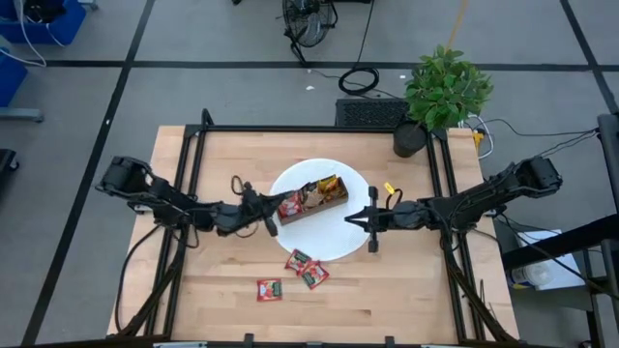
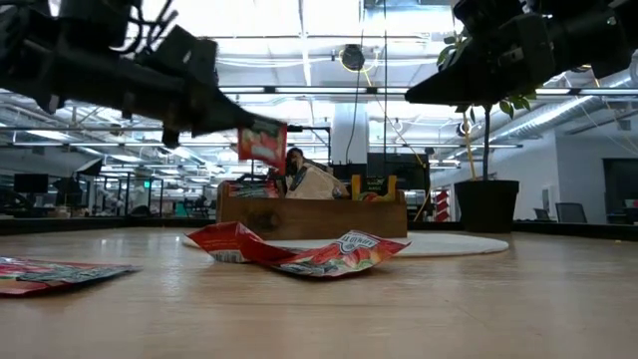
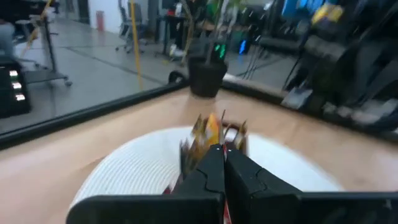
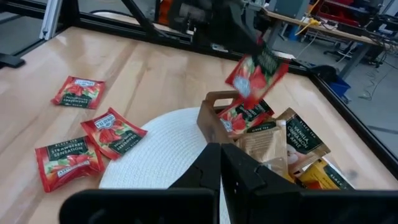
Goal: Pick & Place Tea
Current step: Put the red tea bag into the left section of the wooden organizer
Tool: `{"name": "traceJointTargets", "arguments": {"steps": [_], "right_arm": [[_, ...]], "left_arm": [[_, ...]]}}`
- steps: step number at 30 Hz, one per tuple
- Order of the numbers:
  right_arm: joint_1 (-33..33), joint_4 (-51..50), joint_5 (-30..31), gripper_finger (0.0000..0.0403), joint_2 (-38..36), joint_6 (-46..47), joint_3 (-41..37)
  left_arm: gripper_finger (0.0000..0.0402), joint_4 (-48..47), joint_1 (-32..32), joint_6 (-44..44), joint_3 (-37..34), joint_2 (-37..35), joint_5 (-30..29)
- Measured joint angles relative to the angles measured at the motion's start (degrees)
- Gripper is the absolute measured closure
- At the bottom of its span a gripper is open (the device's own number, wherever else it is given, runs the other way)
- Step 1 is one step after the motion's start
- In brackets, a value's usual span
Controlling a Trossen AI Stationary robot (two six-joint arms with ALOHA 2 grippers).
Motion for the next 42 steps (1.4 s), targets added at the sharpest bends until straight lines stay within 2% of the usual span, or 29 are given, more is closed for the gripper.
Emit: {"name": "traceJointTargets", "arguments": {"steps": [6, 9, 12, 21, 33, 42], "right_arm": [[0.0, 0.0, 0.0, 0.0403, 0.0, 0.0, 0.0], [0.0, -0.3, 0.0, 0.0403, 0.0, 0.0, 0.0], [0.0, -1.0, -0.1, 0.0403, 0.0, 0.6, 0.0], [0.0, -1.8, -0.1, 0.0403, 0.0, 1.1, 0.0], [0.0, -1.3, -0.1, 0.0403, 0.0, 1.1, 0.0], [0.0, -1.3, -0.1, 0.0403, 0.0, 1.1, 0.0]], "left_arm": [[0.0401, -2.3, 0.1, -2.3, 3.5, 8.3, -2.9], [0.0401, -2.2, 0.0, -2.5, 4.1, 10.2, -3.4], [0.0401, -2.2, -0.4, -2.8, 4.1, 10.7, -3.8], [0.0401, -3.8, -3.8, -1.5, 4.1, 10.7, -10.9], [0.0398, -10.7, -3.8, -7.3, 4.1, 10.7, -10.7], [0.0382, -10.7, -3.8, -5.6, 4.1, 10.7, -10.6]]}}
